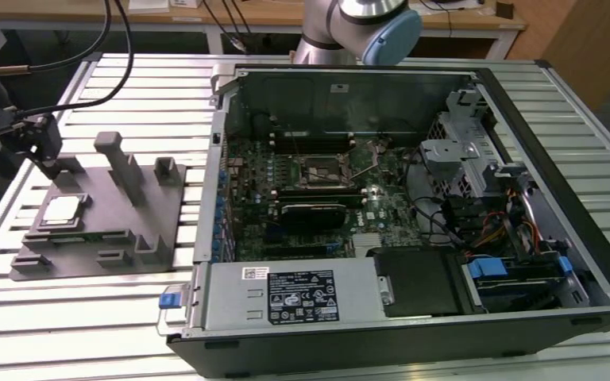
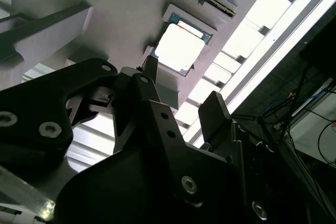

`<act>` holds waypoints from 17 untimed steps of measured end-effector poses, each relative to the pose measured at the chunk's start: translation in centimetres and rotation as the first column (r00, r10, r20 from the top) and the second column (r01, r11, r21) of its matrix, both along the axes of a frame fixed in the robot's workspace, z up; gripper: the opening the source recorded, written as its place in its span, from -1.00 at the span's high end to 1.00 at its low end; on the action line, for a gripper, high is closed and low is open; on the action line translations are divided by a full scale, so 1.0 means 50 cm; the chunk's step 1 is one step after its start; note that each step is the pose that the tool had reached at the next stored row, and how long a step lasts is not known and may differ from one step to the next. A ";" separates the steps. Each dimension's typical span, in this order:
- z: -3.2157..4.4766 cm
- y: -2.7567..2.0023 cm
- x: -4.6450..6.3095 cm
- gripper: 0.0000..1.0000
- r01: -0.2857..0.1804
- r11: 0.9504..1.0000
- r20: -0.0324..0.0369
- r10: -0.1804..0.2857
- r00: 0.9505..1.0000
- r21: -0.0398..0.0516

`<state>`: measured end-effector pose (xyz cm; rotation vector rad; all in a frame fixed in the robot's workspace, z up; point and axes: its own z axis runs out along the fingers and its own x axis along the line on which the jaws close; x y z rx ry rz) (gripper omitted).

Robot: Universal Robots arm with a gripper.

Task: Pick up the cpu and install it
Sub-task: 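Pick up the cpu and move it towards the insertion slot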

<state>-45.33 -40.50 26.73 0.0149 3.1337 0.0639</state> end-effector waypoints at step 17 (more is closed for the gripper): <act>-0.014 0.0000 0.000 -0.17 0.000 1.000 0.000 0.000 1.000 0.000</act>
